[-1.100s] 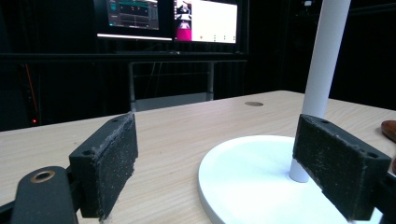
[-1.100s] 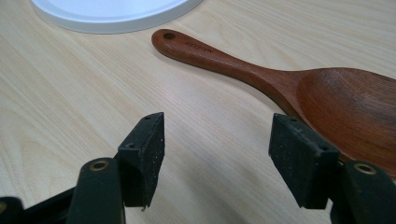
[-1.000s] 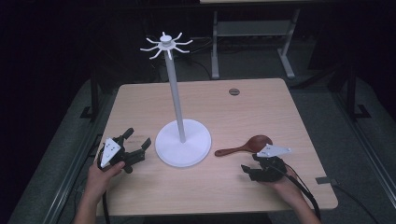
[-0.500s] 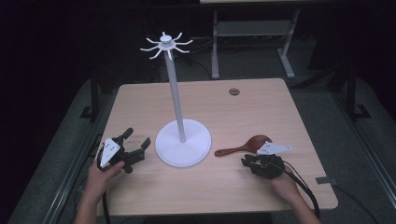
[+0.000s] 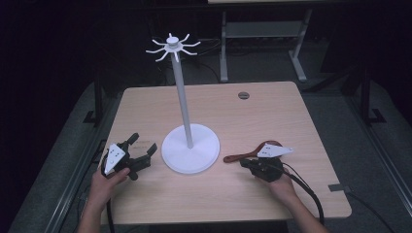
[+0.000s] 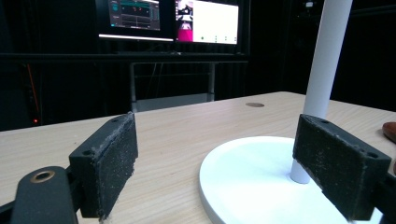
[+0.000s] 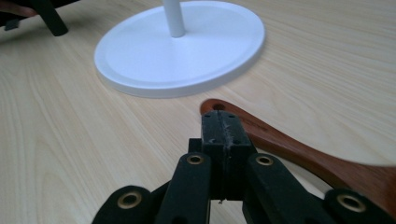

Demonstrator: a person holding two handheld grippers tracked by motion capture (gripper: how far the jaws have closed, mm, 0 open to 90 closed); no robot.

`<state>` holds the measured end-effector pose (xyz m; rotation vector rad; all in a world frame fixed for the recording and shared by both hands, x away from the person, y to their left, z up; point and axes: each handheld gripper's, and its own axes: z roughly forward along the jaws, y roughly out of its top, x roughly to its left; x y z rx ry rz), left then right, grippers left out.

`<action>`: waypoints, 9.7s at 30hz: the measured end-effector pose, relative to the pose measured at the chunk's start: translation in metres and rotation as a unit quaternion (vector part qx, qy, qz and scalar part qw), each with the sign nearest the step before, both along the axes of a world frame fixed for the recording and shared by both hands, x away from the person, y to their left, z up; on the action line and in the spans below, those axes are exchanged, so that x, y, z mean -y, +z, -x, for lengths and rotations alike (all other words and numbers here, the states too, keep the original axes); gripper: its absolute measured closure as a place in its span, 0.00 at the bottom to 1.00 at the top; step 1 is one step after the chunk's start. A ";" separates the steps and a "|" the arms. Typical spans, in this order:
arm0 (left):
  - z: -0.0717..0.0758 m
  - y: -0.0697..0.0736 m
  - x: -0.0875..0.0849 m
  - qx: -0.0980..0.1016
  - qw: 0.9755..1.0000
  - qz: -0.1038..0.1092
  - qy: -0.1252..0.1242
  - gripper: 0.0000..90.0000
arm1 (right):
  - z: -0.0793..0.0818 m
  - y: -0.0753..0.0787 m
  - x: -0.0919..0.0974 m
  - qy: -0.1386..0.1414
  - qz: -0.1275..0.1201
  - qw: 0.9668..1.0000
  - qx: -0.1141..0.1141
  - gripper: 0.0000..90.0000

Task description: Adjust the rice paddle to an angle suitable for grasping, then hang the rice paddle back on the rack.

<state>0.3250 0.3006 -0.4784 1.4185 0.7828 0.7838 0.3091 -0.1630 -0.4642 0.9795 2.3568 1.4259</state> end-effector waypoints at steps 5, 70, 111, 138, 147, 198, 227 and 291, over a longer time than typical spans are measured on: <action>0.000 0.000 0.000 0.000 1.000 0.000 0.000 0.15 | -0.003 -0.003 -0.014 0.019 -0.005 1.000 -0.006 1.00; 0.000 0.000 0.001 -0.001 1.000 -0.002 -0.002 0.15 | -0.050 -0.013 -0.044 -0.034 0.040 0.998 -0.024 1.00; 0.000 0.000 -0.001 0.000 1.000 0.001 -0.006 0.15 | -0.072 0.019 0.014 -0.076 0.046 0.996 -0.010 1.00; 0.000 0.000 0.000 0.001 1.000 0.001 -0.003 0.15 | -0.099 0.002 0.105 -0.182 0.075 0.979 -0.058 1.00; 0.000 0.000 0.000 0.001 1.000 -0.002 -0.004 0.15 | -0.098 -0.003 0.101 -0.166 0.087 0.979 -0.076 1.00; 0.000 0.000 0.000 0.003 1.000 -0.004 -0.004 0.15 | -0.019 -0.008 0.100 -0.077 0.089 0.988 -0.096 1.00; 0.001 0.000 0.000 0.003 1.000 -0.006 -0.004 0.15 | -0.014 0.013 0.079 -0.048 0.104 0.988 -0.104 0.80; 0.001 0.000 0.001 0.001 1.000 -0.002 -0.007 0.15 | -0.098 0.026 -0.062 0.029 0.319 0.916 -0.243 0.76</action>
